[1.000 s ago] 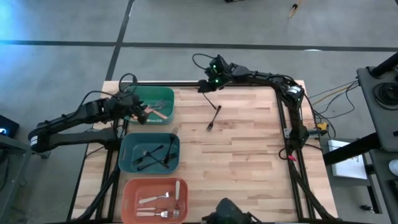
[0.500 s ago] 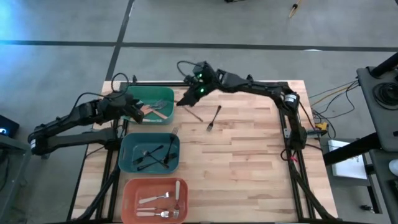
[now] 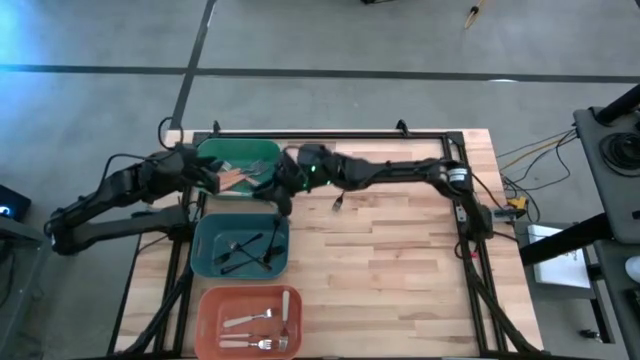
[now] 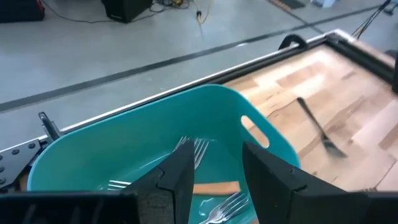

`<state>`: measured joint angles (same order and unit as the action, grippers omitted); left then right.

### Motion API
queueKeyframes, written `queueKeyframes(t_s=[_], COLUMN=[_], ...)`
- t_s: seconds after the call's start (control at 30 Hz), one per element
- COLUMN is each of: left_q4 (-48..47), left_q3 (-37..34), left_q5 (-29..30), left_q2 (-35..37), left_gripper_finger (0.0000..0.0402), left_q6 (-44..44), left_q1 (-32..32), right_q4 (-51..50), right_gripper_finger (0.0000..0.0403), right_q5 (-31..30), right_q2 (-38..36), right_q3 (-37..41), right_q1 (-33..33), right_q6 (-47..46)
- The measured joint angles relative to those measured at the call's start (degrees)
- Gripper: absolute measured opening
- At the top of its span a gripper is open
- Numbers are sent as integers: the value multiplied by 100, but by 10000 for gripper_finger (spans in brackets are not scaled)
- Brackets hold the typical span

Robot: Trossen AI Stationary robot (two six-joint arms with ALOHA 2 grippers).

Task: Sort silverware by color (type)
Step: Put the black fork into the blue bin

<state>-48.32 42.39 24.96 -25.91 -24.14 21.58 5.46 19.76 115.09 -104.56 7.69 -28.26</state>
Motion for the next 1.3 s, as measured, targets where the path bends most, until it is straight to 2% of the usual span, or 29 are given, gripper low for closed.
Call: queueKeyframes(t_s=[0.27,0.5,0.57,0.63,0.77,0.87,0.97,1.13,1.3], left_q4=[31,59,40,15,-159,-314,-334,-340,-370], left_q3=[4,7,7,7,7,7,7,7,7], left_q5=[-3,-13,-18,-43,-49,-49,-47,-49,-47], left_q2=[441,850,952,1059,1242,1365,1460,1523,1497], left_gripper_finger=[119,119,119,119,119,119,119,119,119], left_q6=[-168,-190,-190,-211,-295,-361,-385,-476,-487], left_q1=[0,0,0,0,0,0,0,0,0], right_q4=[1581,1558,1566,1439,528,-450,-1388,-3022,-4928], right_gripper_finger=[91,91,93,114,177,200,202,183,162], right_q5=[-288,-377,-222,-61,-11,7,18,13,-406], right_q2=[861,1473,1528,1519,1349,1200,1026,654,401], right_q3=[-2,-106,-113,-116,-183,-394,-738,-1491,-2244], right_q1=[-594,-732,-743,-746,-746,-746,-746,-717,-616], right_q6=[220,243,136,71,261,787,1164,1536,2339])
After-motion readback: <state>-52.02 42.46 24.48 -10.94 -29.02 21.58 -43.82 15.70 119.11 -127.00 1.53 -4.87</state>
